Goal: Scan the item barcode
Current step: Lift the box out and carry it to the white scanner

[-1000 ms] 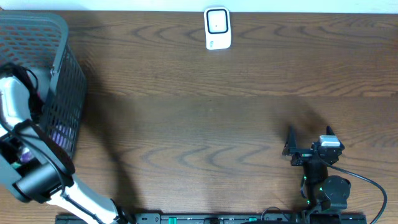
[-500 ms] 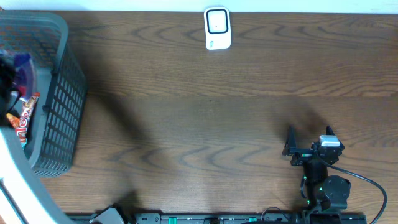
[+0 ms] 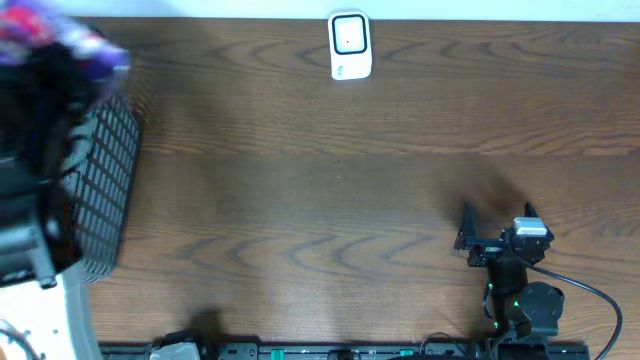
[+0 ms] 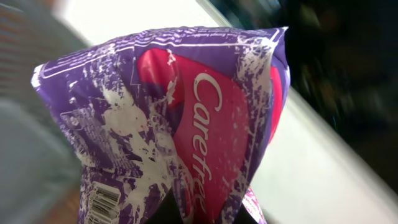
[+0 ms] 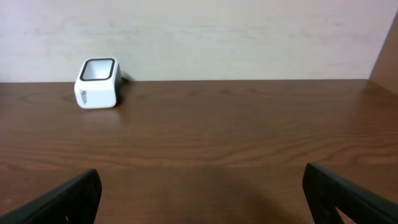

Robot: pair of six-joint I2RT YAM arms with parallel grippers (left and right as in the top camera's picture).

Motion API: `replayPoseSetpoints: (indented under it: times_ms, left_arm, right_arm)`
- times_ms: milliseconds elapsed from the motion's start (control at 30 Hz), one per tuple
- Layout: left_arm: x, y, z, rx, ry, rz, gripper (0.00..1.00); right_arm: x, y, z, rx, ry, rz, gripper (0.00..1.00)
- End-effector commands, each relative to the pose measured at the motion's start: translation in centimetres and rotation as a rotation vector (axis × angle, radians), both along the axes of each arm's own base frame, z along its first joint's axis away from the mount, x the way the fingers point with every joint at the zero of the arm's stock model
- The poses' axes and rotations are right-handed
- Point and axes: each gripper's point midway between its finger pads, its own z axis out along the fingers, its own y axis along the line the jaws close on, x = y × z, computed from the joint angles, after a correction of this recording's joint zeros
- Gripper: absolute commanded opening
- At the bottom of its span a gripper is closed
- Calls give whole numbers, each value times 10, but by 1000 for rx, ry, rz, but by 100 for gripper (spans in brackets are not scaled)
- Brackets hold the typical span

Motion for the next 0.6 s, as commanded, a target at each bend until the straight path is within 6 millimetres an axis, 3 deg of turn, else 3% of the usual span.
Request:
replayPoseSetpoints:
  times_ms: [0,167,333,567]
  left_arm:
    - [21,-60,-11,124,31,-229,7]
    - [47,-142,-62,141,160,-452,7]
    - [69,-211,-129,156,316,-607,7]
    - [94,-275,-221,184,473,-718,8]
  right_arm:
    - [0,-1,-1,-14,1,-2,99]
    - [0,-1,-1,-14,1,-2,99]
    - [0,-1,-1,-14,1,-2,99]
    - [0,-1,-1,-14,1,-2,99]
